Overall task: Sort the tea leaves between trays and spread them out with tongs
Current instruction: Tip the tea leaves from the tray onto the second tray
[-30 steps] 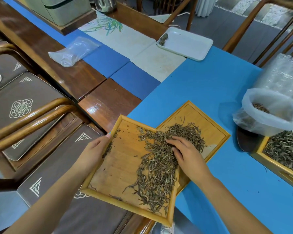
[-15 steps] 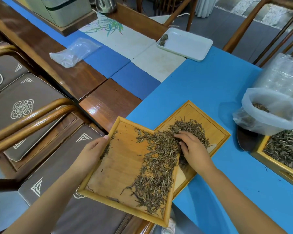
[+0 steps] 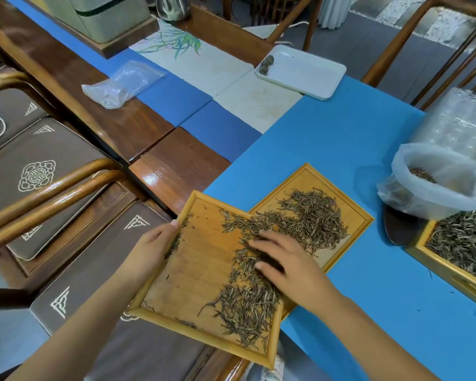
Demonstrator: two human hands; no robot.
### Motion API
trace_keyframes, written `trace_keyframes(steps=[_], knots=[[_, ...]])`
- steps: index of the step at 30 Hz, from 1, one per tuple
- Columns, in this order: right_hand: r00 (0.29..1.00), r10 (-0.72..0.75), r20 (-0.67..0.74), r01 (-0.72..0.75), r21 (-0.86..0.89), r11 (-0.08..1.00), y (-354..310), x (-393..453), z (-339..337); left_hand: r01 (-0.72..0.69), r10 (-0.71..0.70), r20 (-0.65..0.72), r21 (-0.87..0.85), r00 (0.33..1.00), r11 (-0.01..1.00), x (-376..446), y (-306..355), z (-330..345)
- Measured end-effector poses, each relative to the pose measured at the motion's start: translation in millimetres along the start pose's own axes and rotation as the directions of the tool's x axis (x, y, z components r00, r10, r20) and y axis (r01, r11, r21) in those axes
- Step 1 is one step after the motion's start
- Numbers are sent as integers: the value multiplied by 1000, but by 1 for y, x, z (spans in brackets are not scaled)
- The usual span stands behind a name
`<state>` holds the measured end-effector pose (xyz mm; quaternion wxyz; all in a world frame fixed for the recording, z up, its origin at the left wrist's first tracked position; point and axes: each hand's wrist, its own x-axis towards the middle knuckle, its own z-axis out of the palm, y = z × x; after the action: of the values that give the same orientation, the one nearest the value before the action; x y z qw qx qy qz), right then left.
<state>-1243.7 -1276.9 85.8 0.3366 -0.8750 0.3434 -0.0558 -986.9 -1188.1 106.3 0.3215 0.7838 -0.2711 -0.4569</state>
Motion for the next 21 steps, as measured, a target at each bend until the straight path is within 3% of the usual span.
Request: trace_keyframes(steps=[4, 11, 21], knots=[[998, -49, 36, 51, -47, 998, -3, -6, 16, 11, -11, -21, -13, 1000, 1000, 1, 2, 0], [999, -6, -50, 2, -80, 997, 7, -3, 12, 2, -2, -5, 0, 1000, 1000, -1, 1, -4], [994, 91, -65, -97, -85, 992, 21, 1, 3, -5, 5, -2, 12, 1000, 1000, -1, -4, -10]])
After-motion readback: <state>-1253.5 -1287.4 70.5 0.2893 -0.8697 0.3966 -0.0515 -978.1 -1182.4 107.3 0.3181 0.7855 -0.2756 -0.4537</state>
